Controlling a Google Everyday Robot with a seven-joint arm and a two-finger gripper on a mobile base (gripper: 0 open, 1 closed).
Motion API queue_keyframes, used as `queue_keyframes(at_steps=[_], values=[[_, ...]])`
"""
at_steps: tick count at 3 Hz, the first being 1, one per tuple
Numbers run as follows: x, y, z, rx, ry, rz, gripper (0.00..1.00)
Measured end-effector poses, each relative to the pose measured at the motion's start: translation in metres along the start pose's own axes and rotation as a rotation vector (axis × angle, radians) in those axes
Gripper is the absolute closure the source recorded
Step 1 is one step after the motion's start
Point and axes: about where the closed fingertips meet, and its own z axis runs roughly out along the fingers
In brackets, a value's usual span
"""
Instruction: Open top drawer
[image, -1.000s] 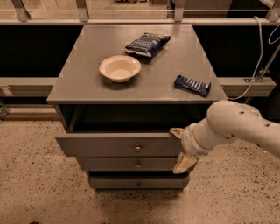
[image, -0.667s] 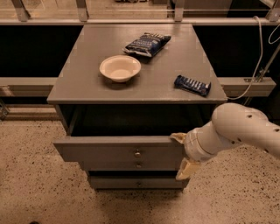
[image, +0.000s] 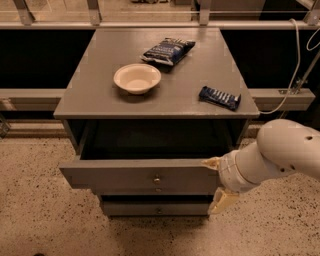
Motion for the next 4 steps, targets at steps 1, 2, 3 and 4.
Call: queue_keyframes(at_steps=[1, 2, 3, 4], values=[[-0.004, -0.009, -0.017, 0.037, 0.01, -0.011, 0.2], [-0.005, -0.029, -0.02, 0.071, 0.026, -0.02, 0.19], [0.001, -0.054, -0.005, 0.076, 0.055, -0.016, 0.18], [0.01, -0.067, 0.026, 0.047, 0.082, -0.007, 0.18]])
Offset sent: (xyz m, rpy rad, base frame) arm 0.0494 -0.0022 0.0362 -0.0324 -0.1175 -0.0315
